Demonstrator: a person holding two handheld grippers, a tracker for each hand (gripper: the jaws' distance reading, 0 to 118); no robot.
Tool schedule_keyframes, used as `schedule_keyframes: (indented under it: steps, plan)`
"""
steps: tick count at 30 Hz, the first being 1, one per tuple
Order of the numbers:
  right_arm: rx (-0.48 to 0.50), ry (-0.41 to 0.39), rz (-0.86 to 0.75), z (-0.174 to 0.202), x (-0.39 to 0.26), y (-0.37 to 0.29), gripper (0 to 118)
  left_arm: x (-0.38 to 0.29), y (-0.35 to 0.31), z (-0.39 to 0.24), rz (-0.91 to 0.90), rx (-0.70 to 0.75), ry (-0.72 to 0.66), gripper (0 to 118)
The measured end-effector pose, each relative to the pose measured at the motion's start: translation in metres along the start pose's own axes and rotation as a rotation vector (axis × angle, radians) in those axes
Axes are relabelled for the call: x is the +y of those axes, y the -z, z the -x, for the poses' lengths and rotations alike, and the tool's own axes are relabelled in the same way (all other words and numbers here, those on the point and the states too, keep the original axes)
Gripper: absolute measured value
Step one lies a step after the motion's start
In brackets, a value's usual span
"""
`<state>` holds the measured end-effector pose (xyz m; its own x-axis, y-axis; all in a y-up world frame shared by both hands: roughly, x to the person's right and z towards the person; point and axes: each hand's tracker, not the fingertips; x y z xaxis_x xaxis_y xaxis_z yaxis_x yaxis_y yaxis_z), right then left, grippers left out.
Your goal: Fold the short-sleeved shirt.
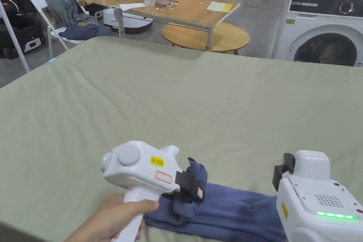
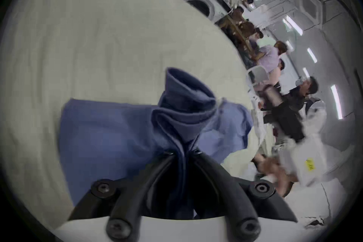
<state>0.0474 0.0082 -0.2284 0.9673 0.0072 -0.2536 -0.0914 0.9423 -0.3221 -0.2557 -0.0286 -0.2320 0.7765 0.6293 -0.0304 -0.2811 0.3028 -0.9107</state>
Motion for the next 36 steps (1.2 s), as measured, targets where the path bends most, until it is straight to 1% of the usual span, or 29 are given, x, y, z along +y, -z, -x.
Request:
schedule_keyframes:
  steps: [2,5,6,7,9,10,11,13,15,16,17,19,22,26,29,30,31,34,35,36]
  plan:
    - [-0.008,-0.002,0.004,-0.003,-0.001,-0.001,0,-0.001,0.018,0.001,-0.002,0.047,-0.011,2]
    - [-0.018,0.001,0.012,-0.006,-0.002,-0.002,0,-0.009,0.027,-0.008,0.001,0.053,-0.033,2]
    - [-0.019,0.002,0.015,-0.007,-0.003,-0.001,0,-0.009,0.027,-0.009,0.002,0.056,-0.031,6]
    - [-0.019,0.002,0.018,-0.007,-0.003,-0.001,0,-0.009,0.023,-0.009,0.001,0.049,-0.032,18]
    - [-0.019,0.004,0.021,-0.007,-0.004,-0.001,0,-0.009,0.016,-0.011,0.009,-0.065,-0.064,47]
    - [-0.017,0.004,0.024,-0.007,-0.004,0.000,0,-0.009,0.011,-0.015,0.013,-0.079,-0.064,54]
    - [-0.016,0.003,0.026,-0.007,-0.004,0.000,0,-0.006,0.006,-0.017,0.012,-0.058,-0.051,54]
    - [-0.012,0.002,0.024,-0.007,-0.004,-0.002,0,-0.007,-0.008,-0.025,0.004,-0.026,0.001,54]
    - [-0.010,0.001,0.019,-0.006,-0.003,-0.004,0,-0.006,-0.024,-0.028,-0.006,-0.066,0.004,54]
    - [-0.009,0.000,0.017,-0.006,-0.003,-0.004,0,-0.006,-0.032,-0.029,-0.016,-0.087,0.001,50]
    - [-0.008,0.000,0.016,-0.006,-0.002,-0.005,0,-0.007,-0.042,-0.031,-0.050,-0.107,0.006,41]
    - [-0.004,0.005,0.014,-0.007,-0.001,-0.007,0,-0.003,-0.056,-0.028,-0.110,-0.121,0.024,14]
    - [-0.005,0.008,0.010,-0.008,-0.002,-0.008,0,-0.001,-0.069,-0.022,-0.188,-0.090,0.016,6]
    - [-0.004,0.015,0.010,-0.009,-0.002,-0.010,0,0.004,-0.052,-0.003,-0.170,-0.006,-0.014,5]
    - [-0.008,0.012,0.011,-0.010,-0.003,-0.011,0,-0.003,-0.027,-0.001,-0.090,0.126,0.005,5]
    - [-0.008,0.013,0.012,-0.011,-0.003,-0.011,0,-0.005,-0.016,0.001,-0.054,0.124,-0.007,4]
    - [-0.006,0.013,0.013,-0.011,-0.003,-0.011,0,-0.008,-0.007,0.005,-0.034,0.095,-0.018,3]
    - [-0.008,0.011,0.012,-0.012,-0.003,-0.012,0,-0.015,0.012,0.002,0.004,-0.083,-0.073,3]
    - [-0.008,0.011,0.012,-0.012,-0.003,-0.013,0,-0.019,0.016,-0.001,0.007,-0.143,-0.067,3]
    - [-0.007,0.013,0.011,-0.013,-0.003,-0.014,0,-0.020,0.021,-0.006,0.007,-0.173,-0.057,3]
